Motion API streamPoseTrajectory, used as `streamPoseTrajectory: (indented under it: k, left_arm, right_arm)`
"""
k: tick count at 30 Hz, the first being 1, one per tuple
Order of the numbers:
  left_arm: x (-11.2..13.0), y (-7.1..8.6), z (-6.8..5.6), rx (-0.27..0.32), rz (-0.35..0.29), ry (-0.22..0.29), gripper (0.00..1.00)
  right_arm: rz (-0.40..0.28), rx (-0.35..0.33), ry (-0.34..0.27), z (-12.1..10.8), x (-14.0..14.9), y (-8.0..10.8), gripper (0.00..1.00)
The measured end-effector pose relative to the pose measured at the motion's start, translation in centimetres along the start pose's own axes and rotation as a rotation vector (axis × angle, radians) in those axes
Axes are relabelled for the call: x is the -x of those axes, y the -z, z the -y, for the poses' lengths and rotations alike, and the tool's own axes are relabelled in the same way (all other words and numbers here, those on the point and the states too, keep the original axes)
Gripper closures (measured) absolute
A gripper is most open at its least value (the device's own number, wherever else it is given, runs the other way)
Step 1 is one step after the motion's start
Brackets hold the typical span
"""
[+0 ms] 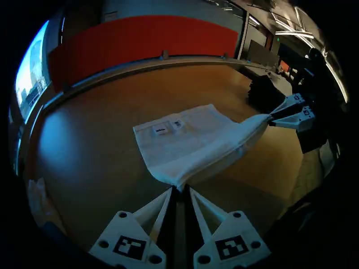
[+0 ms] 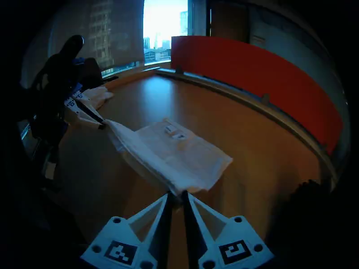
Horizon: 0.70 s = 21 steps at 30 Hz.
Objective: Fold towel
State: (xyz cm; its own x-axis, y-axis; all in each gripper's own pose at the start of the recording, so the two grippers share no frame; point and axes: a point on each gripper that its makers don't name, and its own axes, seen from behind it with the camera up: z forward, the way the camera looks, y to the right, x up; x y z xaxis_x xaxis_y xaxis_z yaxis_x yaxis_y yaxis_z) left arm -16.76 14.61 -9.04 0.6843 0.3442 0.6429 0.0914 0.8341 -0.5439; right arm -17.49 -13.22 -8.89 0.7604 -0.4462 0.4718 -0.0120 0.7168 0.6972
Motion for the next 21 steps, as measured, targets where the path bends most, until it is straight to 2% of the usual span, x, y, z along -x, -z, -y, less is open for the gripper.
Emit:
streamPoseTrajectory:
  k: [11,21]
  left_arm:
    - [-0.1,2.6,-1.7,0.021,0.001,0.021,0.89]
    - [0.6,4.5,-3.0,0.043,0.006,0.056,0.89]
  right_arm:
    - [-0.013,0.009,0.012,0.7,-1.2,2.6,0.84]
    - [-0.027,0.008,-0.027,1.4,-1.6,4.4,0.84]
